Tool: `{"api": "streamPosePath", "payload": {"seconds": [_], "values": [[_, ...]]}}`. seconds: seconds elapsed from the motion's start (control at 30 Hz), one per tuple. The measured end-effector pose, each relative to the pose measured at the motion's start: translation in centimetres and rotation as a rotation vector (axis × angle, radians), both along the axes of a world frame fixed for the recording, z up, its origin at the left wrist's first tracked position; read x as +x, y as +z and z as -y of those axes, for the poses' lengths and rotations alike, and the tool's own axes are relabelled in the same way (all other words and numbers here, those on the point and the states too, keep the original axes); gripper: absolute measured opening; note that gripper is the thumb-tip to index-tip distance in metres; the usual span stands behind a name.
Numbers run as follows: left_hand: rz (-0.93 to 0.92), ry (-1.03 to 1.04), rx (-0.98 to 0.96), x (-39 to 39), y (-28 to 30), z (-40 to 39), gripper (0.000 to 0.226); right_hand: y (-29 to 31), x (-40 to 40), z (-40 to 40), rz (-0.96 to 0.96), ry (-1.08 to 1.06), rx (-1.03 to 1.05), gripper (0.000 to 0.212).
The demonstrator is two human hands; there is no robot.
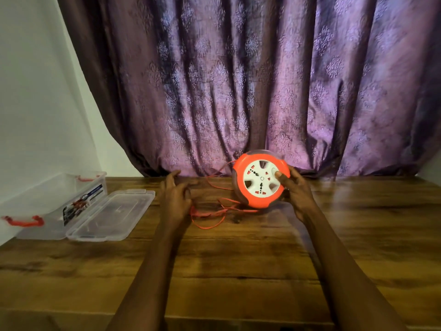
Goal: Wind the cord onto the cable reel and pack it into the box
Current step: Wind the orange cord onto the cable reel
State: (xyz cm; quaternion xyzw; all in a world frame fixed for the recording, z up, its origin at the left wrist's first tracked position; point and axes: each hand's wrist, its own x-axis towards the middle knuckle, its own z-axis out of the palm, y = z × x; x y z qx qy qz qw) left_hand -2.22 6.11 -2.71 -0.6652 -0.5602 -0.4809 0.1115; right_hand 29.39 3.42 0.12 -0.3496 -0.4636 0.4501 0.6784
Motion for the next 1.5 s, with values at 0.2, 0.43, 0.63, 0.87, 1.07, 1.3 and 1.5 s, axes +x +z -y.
{"api": "streamPosePath", "payload": {"seconds": [0.2,0.43,0.63,0.87,1.07,1.3,1.5], "values": [[0.262,-0.454,0.056,4.2,1.6,2.2,0.029,2.4,-0.9,-0.6,0.207,0.067,0.039,0.040],[0.519,-0.593,-0.399,5.9,1.2,1.9,0.024,4.1,-0.9,-1.6,0.332,0.095,0.031,0.043],[0.916,-0.905,-0.460,7.2,0.9,2.2,0.008,4.3,-0.9,-2.5,0.354,0.145,0.014,0.043],[1.106,-0.870,-0.405,8.1,0.1,1.4,0.015,4.0,-1.6,-3.7,0.535,-0.012,0.100,0.062],[1.222,-0.775,-0.302,8.7,-0.5,0.6,0.017,1.2,-5.0,-2.0,1.341,-0.723,0.703,0.039],[1.241,-0.742,-0.231,9.1,-1.4,0.4,0.031,1.6,-8.5,-1.6,1.605,-0.751,0.475,0.053],[1.108,-0.650,-0.151,9.1,-1.7,0.2,0.037,2.1,-9.9,-1.9,1.583,-0.784,0.334,0.059]]}}
